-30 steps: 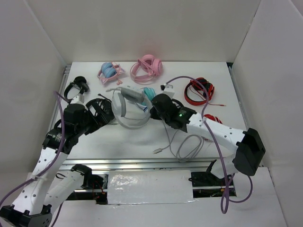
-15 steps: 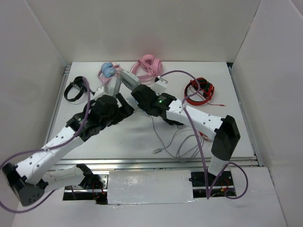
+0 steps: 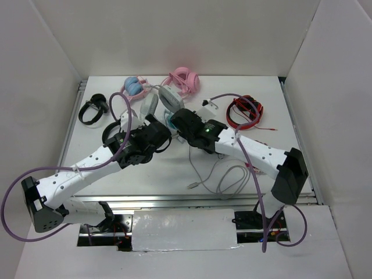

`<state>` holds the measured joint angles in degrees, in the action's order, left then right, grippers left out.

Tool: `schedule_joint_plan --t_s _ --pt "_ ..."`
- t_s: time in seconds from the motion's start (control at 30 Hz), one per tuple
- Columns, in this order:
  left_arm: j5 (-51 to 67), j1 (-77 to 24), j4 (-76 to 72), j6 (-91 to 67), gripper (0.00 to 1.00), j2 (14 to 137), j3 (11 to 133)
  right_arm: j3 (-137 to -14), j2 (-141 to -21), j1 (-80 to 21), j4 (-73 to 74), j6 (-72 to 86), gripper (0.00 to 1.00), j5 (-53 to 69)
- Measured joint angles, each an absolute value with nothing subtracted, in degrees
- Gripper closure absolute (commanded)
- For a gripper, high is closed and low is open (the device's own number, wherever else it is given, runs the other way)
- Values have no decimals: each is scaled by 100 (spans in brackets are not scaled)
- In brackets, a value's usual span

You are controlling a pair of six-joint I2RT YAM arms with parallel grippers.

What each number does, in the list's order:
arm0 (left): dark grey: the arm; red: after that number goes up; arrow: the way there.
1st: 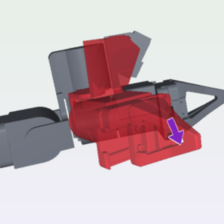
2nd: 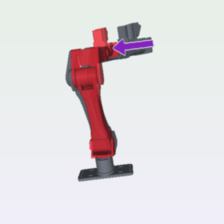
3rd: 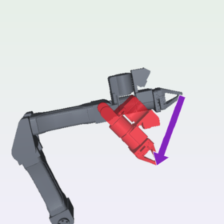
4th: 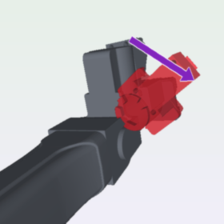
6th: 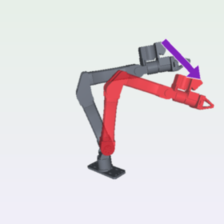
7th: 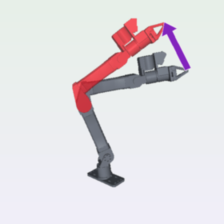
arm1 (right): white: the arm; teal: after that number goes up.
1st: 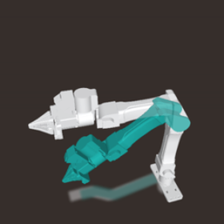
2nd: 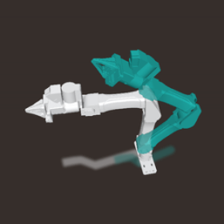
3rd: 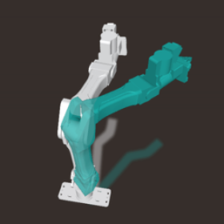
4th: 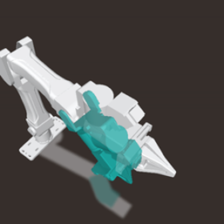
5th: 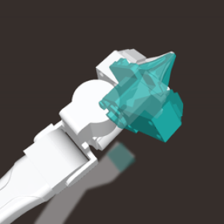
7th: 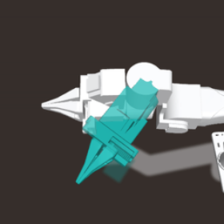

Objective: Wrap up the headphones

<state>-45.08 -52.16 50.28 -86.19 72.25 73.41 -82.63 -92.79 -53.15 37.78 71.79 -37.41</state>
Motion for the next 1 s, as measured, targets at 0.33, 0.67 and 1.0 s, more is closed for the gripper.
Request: schedule_joint_plan --t_s 0.33,0.67,1.0 --pt "-4901 -5083 5030 -8956 1 7220 7365 -7817 -8621 -5393 3229 7210 100 -4060" --pt "-5033 -4877 4525 -8366 36 7317 7413 -7417 -8390 -5795 2206 5990 100 -4689" --pt "-5068 -4676 4235 -8073 100 7260 7094 -6761 -7771 -5760 1448 5522 82 -4368"
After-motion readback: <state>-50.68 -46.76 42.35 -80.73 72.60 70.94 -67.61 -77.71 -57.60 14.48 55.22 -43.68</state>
